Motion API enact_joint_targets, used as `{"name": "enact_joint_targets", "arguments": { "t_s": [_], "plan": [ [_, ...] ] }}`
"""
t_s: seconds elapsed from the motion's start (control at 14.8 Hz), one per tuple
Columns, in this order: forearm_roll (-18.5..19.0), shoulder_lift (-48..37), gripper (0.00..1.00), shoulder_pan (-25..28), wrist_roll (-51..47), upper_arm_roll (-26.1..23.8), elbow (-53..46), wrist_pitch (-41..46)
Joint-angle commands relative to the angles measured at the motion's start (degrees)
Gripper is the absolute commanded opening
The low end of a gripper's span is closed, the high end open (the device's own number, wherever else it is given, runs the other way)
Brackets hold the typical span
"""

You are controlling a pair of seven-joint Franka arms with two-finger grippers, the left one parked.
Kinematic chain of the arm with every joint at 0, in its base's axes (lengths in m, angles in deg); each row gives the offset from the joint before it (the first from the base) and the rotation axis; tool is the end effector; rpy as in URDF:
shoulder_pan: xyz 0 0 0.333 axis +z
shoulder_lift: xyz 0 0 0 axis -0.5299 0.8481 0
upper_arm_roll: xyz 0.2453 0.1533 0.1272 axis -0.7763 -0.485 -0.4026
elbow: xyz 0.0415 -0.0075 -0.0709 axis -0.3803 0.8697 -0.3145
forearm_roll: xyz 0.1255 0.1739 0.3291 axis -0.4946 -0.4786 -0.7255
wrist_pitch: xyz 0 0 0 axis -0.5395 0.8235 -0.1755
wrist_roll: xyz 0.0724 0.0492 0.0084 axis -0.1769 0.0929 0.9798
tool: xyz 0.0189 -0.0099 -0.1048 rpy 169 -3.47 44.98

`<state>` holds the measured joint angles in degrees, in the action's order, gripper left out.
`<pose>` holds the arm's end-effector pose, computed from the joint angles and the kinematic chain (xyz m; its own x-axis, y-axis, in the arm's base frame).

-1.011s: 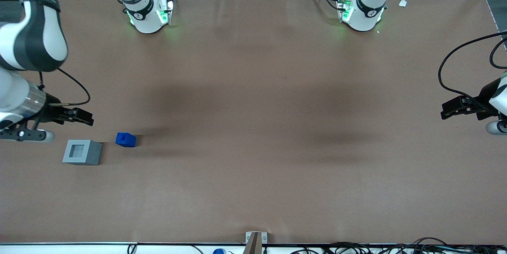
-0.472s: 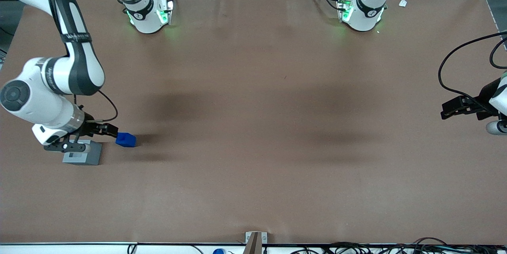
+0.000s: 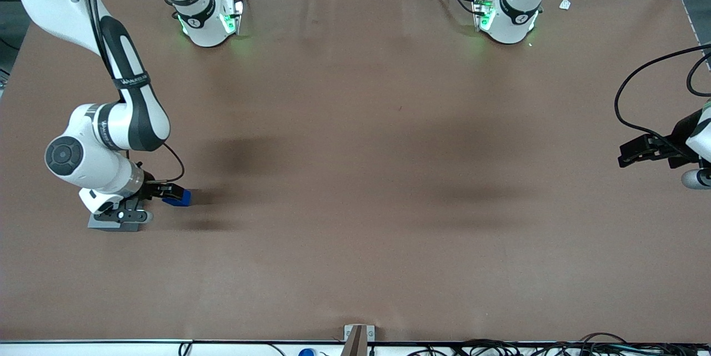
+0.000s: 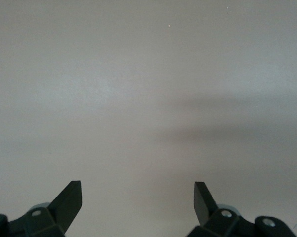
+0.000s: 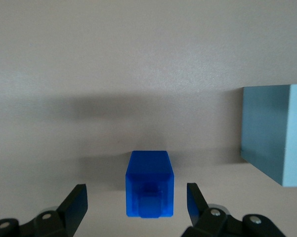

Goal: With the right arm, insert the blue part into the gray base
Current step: 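Close the right gripper on the blue block and lift it, then carry the blue block over the gray base's square hole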

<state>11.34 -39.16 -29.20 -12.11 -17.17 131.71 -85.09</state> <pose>0.6371 0.0009 0.2610 0.9994 -0.0306 -0.0143 -0.0304 -0.9995 0.0100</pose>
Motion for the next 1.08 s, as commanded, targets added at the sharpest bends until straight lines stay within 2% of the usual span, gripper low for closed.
{"name": "enact_joint_targets", "arguments": {
  "t_s": [0.0,0.61,0.81,1.01],
  "plan": [
    [0.10,0.58,0.88,0.20,0.57,0.15,0.26,-1.11],
    [0.37,3.57,0.78,-0.42,0.57,0.15,1.23,-2.25],
    [0.37,4.01,0.61,-0.33,0.57,0.15,2.37,-4.62],
    [0.37,3.92,0.29,-0.42,0.57,0.15,2.20,-4.10]
  ]
}}
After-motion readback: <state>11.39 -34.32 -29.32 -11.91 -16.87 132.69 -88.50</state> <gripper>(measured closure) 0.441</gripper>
